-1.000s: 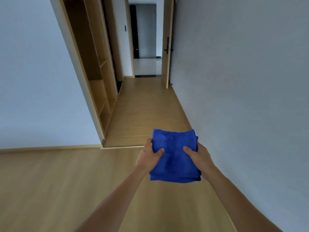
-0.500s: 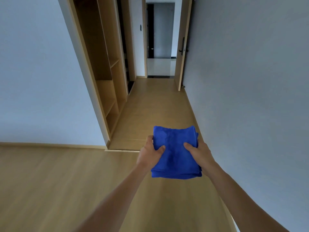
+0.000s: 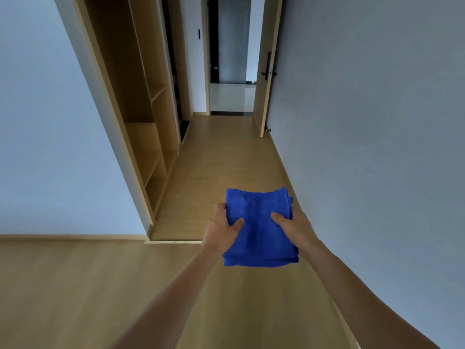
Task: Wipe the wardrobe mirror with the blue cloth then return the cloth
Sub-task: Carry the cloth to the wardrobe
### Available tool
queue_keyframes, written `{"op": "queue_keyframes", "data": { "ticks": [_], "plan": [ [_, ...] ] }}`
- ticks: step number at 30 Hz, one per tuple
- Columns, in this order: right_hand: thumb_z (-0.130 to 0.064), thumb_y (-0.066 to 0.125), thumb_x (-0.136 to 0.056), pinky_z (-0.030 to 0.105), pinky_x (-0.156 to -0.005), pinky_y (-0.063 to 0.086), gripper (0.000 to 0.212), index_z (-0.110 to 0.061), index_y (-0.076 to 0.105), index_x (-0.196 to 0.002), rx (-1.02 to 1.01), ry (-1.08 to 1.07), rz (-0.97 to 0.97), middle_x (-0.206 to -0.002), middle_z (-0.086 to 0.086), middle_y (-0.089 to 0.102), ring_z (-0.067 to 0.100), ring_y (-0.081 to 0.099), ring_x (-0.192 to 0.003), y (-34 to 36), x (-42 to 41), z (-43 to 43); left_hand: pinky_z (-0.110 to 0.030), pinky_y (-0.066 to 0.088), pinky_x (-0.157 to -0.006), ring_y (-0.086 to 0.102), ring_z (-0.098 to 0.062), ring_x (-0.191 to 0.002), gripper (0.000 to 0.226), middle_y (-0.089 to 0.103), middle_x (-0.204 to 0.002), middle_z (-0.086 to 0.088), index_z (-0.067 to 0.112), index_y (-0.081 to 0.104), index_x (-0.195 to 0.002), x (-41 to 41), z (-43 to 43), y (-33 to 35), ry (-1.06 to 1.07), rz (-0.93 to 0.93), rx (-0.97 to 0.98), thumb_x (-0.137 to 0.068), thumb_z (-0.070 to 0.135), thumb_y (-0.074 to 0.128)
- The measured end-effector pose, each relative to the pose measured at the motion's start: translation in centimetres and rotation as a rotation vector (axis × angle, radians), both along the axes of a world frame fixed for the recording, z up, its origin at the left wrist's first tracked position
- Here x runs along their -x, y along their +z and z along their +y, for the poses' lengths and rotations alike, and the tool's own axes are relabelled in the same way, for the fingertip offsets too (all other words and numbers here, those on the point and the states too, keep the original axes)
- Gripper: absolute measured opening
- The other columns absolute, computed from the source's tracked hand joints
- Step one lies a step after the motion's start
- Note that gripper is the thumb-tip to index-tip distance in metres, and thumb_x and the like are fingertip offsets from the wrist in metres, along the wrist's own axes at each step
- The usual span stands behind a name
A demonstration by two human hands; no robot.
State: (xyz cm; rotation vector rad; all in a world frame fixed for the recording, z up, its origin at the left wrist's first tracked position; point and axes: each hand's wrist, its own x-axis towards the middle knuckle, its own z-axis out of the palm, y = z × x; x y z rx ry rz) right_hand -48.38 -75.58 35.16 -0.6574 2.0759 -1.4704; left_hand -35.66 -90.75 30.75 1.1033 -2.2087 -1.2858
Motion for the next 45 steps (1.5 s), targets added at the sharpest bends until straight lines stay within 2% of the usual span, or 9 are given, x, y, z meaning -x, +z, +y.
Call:
{"op": "queue_keyframes", "data": {
  "ticks": [6,11,15,17,25,29,33,37,45],
  "plan": [
    [-0.027,0.059,-0.097,0.030,-0.074,0.054,0.017,-0.022,0.060,-0.114,-0.043,0.003,-0.004,-0.105,-0.002,0.070,0.016,0.067,-0.093,-0.3,1.7,-6.7,-0.026,0.047,-0.062,0.062,-0.005,-0.080,0.054,0.059,-0.094,0.018,0.023,0.040,-0.139,1.3,-6.8,0.1,0.007,-0.011,0.001,-0.094,0.041,0.065],
    [-0.027,0.059,-0.097,0.038,-0.085,0.057,0.016,-0.024,0.060,-0.112,-0.047,0.031,-0.040,-0.106,-0.002,0.070,0.017,0.068,-0.095,-1.0,3.7,-11.8,-0.022,0.048,-0.060,0.062,-0.001,-0.080,0.055,0.059,-0.094,0.019,0.023,0.039,-0.141,2.4,-11.3,-0.5,0.031,-0.031,-0.015,-0.095,0.041,0.064],
    [-0.024,0.060,-0.097,0.035,-0.080,0.057,0.010,-0.025,0.061,-0.106,-0.035,0.056,-0.048,-0.105,-0.002,0.070,0.016,0.068,-0.093,-1.7,6.4,-15.3,-0.025,0.051,-0.062,0.061,-0.003,-0.079,0.057,0.059,-0.093,0.018,0.023,0.038,-0.143,4.6,-14.5,-0.8,0.048,-0.051,-0.013,-0.095,0.041,0.064],
    [-0.024,0.060,-0.096,0.032,-0.076,0.057,0.009,-0.026,0.061,-0.105,-0.025,0.070,-0.065,-0.105,-0.002,0.071,0.016,0.068,-0.093,-2.0,8.1,-16.9,-0.028,0.054,-0.065,0.062,-0.004,-0.080,0.058,0.059,-0.093,0.017,0.023,0.038,-0.143,6.1,-15.9,-0.9,0.062,-0.055,-0.020,-0.095,0.041,0.064],
    [-0.022,0.060,-0.097,0.039,-0.083,0.057,0.015,-0.014,0.063,-0.110,-0.028,0.147,-0.084,-0.108,0.004,0.070,0.020,0.068,-0.094,-1.6,18.0,-25.2,-0.044,0.059,-0.083,0.066,-0.018,-0.092,0.058,0.061,-0.101,0.010,0.021,0.038,-0.143,14.6,-22.3,0.3,0.138,-0.041,-0.029,-0.095,0.040,0.065],
    [-0.025,0.061,-0.097,0.050,-0.095,0.054,0.021,-0.013,0.062,-0.114,-0.026,0.185,-0.078,-0.112,0.006,0.070,0.025,0.068,-0.100,-1.1,22.9,-28.1,-0.049,0.058,-0.089,0.067,-0.023,-0.100,0.061,0.064,-0.112,0.003,0.020,0.038,-0.145,18.9,-24.9,1.2,0.164,-0.020,-0.028,-0.094,0.040,0.066],
    [-0.028,0.061,-0.097,0.051,-0.095,0.054,0.021,-0.014,0.062,-0.113,-0.031,0.181,-0.089,-0.111,0.005,0.070,0.025,0.068,-0.101,-1.2,26.7,-29.9,-0.048,0.056,-0.094,0.065,-0.024,-0.108,0.064,0.062,-0.122,0.001,0.021,0.038,-0.147,22.6,-26.9,1.5,0.153,-0.025,-0.049,-0.094,0.042,0.066],
    [-0.023,0.060,-0.098,0.043,-0.088,0.058,0.014,-0.015,0.063,-0.110,-0.008,0.177,-0.073,-0.109,0.006,0.071,0.020,0.069,-0.095,-1.2,30.1,-32.0,-0.047,0.055,-0.093,0.065,-0.025,-0.108,0.062,0.062,-0.118,0.002,0.019,0.039,-0.146,26.2,-29.3,1.4,0.141,-0.017,-0.041,-0.094,0.040,0.067],
    [-0.027,0.061,-0.096,0.040,-0.085,0.058,0.014,-0.018,0.063,-0.107,-0.051,0.159,-0.044,-0.104,0.002,0.071,0.018,0.069,-0.093,-2.3,35.7,-39.4,-0.034,0.055,-0.084,0.064,-0.019,-0.104,0.064,0.062,-0.118,0.005,0.020,0.038,-0.148,31.9,-37.0,-0.6,0.135,0.006,-0.071,-0.095,0.040,0.066]
  ]
}}
